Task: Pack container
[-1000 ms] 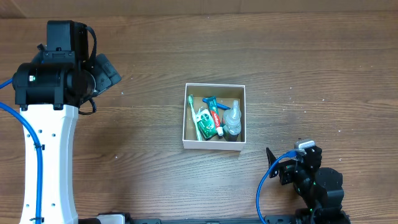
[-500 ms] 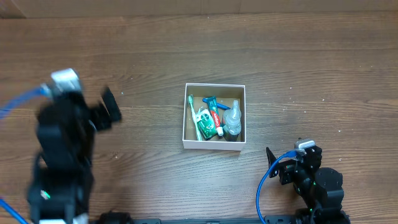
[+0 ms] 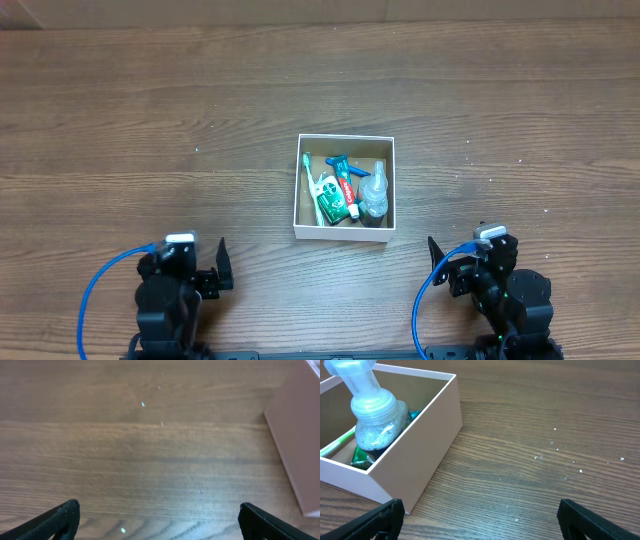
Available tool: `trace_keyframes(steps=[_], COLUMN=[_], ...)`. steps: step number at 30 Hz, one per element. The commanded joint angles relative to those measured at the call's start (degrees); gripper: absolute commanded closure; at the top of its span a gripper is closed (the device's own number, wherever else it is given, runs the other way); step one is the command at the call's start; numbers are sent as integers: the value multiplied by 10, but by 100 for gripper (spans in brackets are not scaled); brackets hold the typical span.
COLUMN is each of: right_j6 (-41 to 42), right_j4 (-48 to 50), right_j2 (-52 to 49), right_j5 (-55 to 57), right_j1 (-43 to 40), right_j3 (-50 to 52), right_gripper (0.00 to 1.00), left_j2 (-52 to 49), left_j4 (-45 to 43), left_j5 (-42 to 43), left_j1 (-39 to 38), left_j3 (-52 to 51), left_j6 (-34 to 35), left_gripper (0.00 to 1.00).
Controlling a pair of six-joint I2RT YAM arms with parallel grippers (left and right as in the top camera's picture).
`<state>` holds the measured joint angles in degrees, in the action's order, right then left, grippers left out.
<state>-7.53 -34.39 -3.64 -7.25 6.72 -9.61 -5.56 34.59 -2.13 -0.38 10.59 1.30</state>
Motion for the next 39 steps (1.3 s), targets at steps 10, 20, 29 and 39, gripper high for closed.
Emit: trace_keyframes(steps=[10, 20, 29, 39], right_j6=[-2, -2, -2, -2], right_j4=[0, 0, 0, 0], right_j2=[5, 5, 5, 5], right_j5=[-4, -4, -4, -4], right_j1=[-4, -4, -4, -4], right_j3=[6, 7, 6, 6], right_gripper=[0, 0, 0, 0], left_j2=[52, 52, 52, 52], left_j4=[-9, -9, -9, -9], left_j5=[16, 16, 16, 16], left_j1=[0, 0, 0, 0], left_j3=[-19, -19, -19, -19], left_j6=[-9, -9, -9, -9], left_gripper=[0, 0, 0, 0])
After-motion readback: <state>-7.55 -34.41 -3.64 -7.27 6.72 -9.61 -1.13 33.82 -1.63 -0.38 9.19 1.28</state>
